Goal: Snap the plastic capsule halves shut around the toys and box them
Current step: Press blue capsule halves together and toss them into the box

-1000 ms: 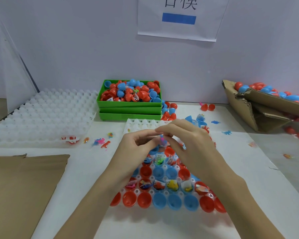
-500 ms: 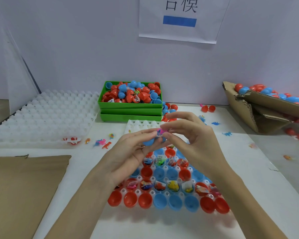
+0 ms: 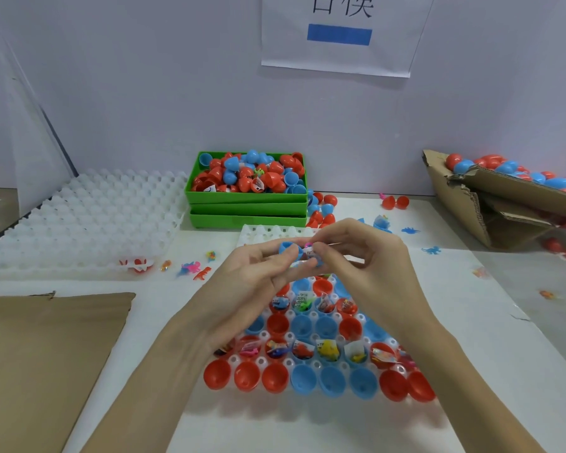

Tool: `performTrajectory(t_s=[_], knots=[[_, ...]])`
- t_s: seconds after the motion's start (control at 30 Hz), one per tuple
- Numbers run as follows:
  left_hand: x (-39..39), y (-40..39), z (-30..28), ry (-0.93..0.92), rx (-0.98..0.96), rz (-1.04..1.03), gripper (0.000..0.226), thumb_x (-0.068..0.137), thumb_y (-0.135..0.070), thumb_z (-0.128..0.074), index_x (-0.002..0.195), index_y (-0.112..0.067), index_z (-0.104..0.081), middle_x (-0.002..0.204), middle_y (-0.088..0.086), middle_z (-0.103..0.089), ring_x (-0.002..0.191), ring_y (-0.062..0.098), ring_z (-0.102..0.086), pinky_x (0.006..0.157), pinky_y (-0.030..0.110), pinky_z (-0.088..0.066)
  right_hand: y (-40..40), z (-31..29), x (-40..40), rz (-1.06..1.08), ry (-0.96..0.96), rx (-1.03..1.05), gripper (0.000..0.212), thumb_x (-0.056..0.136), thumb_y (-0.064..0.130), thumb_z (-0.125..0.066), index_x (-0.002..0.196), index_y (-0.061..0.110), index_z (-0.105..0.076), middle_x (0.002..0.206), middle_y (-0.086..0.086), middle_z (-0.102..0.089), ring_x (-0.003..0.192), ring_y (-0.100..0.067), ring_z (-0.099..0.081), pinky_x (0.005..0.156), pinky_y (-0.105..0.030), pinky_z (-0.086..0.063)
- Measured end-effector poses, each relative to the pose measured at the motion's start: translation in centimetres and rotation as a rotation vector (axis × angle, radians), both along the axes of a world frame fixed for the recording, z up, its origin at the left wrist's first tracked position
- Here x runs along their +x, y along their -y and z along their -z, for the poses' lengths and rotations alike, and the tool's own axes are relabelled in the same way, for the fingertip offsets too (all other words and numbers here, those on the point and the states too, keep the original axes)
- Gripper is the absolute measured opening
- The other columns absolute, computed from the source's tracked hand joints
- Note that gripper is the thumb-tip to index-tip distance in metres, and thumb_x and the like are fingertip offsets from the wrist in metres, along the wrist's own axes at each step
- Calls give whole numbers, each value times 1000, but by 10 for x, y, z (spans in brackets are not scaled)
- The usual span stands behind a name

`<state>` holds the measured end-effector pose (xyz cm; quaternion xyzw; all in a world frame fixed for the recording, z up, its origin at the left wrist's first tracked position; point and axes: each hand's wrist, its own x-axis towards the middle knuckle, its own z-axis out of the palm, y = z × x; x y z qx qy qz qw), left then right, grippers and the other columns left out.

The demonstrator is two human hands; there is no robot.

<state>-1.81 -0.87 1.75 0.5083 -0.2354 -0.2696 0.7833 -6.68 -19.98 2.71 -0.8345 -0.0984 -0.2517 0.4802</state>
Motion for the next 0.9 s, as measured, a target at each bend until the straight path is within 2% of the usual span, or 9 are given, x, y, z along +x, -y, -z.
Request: performTrajectory(t_s=[0.07, 0.17, 0.23, 0.37, 0.43, 0.53, 0.67, 0.83, 0.9], knots=[[-2, 2, -1, 114, 119, -78, 33, 105, -21, -60, 136, -11, -67, 129, 9, -74, 120, 27, -71, 108, 29, -51, -1, 1, 1, 2, -20, 15, 7, 96, 16, -73, 102, 19, -75, 95, 15, -75, 91, -6, -74, 77, -24, -62], [-6, 7, 0, 353, 320, -281, 28, 98, -19, -71, 126, -22, -72, 114, -6, -78, 101, 16, -78, 86, 22, -61, -4, 5, 1, 23, -26, -50, 10, 95, 20, -73, 104, 21, -76, 100, 12, -75, 92, -5, -73, 77, -26, -63], [-7, 10, 5, 471, 388, -412, 35, 91, -15, -79, 125, -21, -69, 106, -9, -79, 96, 7, -77, 84, 17, -58, -4, 7, 1, 36, -8, -98, 10, 93, 20, -75, 102, 24, -78, 101, 11, -73, 93, -6, -70, 76, -24, -61], [-7, 12, 11, 633, 407, -526, 35, 83, -23, -85, 112, -17, -68, 102, -11, -78, 97, 5, -75, 86, 21, -60, -3, 5, 1, -14, 34, -158, 18, 98, 12, -66, 108, 21, -79, 106, 6, -66, 99, -7, -64, 76, -17, -57], [-5, 10, 10, 650, 389, -580, 32, 82, -24, -86, 111, -17, -72, 100, -12, -78, 94, 8, -76, 84, 24, -61, -2, 4, 2, -62, 42, -176, 24, 101, 5, -60, 114, 17, -77, 111, 2, -65, 100, -7, -64, 76, -15, -55], [-4, 8, 7, 653, 333, -612, 37, 79, -25, -85, 115, -17, -76, 103, -8, -78, 94, 12, -77, 84, 26, -62, -3, 3, 2, -74, 88, -133, 23, 98, 4, -64, 116, 13, -77, 112, -2, -66, 103, -14, -67, 81, -22, -58], [-4, 5, 2, 624, 236, -557, 41, 83, -9, -84, 123, -11, -75, 112, -2, -78, 98, 13, -78, 88, 25, -61, -5, -3, -1, -110, 83, 75, 26, 92, 11, -74, 118, 11, -69, 108, 2, -72, 107, -19, -70, 85, -27, -60], [-6, 7, 2, 637, 179, -485, 47, 87, 0, -77, 133, -8, -70, 124, 2, -74, 107, 16, -76, 93, 26, -60, -7, -5, -3, -93, 26, 239, 19, 92, 18, -75, 109, 12, -74, 100, 7, -76, 100, -15, -73, 84, -24, -60], [-8, 9, 2, 663, 175, -513, 47, 87, -2, -77, 132, -7, -69, 122, 3, -74, 105, 15, -76, 92, 25, -60, -7, -6, -3, -118, -10, 291, 18, 92, 19, -74, 110, 15, -75, 101, 7, -77, 100, -14, -74, 82, -20, -58]])
